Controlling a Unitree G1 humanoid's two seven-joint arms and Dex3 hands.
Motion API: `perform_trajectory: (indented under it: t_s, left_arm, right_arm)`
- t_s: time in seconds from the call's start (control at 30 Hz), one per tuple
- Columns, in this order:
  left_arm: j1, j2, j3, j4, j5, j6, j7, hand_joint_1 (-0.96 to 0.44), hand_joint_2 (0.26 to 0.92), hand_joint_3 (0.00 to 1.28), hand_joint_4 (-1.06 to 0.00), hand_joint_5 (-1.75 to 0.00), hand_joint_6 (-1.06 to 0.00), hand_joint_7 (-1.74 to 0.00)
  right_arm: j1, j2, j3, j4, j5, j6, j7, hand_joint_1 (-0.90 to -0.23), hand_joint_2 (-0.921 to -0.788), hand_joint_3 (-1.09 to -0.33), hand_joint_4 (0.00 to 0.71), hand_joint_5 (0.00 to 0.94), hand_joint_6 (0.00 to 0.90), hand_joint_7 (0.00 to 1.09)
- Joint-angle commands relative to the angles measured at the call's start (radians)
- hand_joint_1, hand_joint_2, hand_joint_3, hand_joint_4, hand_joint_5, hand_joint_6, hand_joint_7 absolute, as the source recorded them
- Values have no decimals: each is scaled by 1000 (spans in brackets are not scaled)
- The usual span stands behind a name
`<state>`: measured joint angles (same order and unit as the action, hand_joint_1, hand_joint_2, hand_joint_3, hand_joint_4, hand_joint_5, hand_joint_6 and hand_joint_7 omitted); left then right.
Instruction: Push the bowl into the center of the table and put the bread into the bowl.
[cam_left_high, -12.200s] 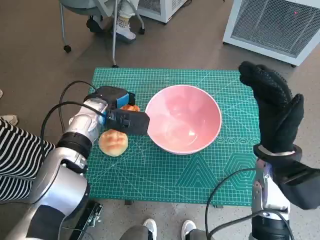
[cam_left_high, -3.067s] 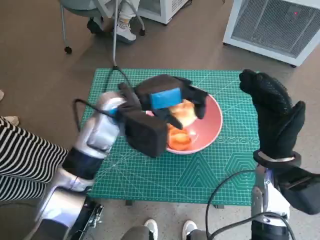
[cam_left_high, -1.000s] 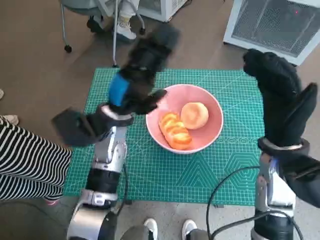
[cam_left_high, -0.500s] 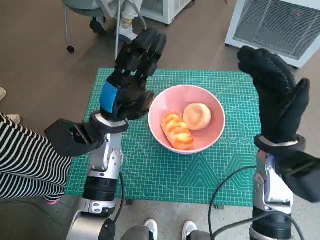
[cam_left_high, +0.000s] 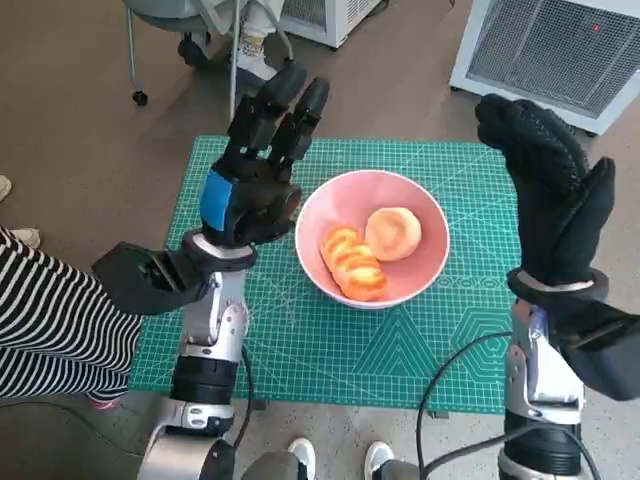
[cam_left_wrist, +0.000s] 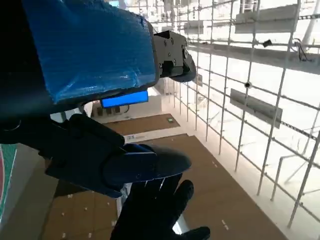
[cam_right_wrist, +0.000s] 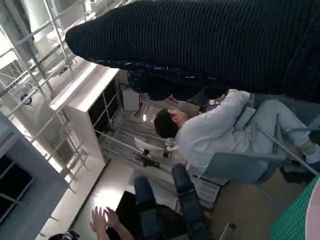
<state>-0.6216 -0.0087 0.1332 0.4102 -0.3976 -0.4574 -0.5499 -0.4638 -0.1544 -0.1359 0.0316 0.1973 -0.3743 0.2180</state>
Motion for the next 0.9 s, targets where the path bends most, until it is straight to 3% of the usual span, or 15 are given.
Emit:
perform_trajectory:
  t_s: [0.03, 0.5, 0.9]
  left_arm:
    - [9, -15, -1, 1, -6, -16, -2, -725, 921, 438, -136, -29, 1, -525]
    - [20, -17, -7, 16, -2, -40, -38, -728, 921, 422, -129, -22, 1, -510]
    - [25, -10, 6, 28, -37, -33, -102, -711, 921, 407, -107, -10, 1, -472]
  right_arm:
    - [4, -1, -1, 37, 5, -10, 11, -688, -921, -712, 216, 4, 153, 383]
    - [8, 4, 10, 78, 3, -34, 20, -707, -921, -687, 219, 4, 156, 375]
    - [40, 1, 24, 72, -5, -44, 32, -695, -921, -676, 213, 1, 137, 358]
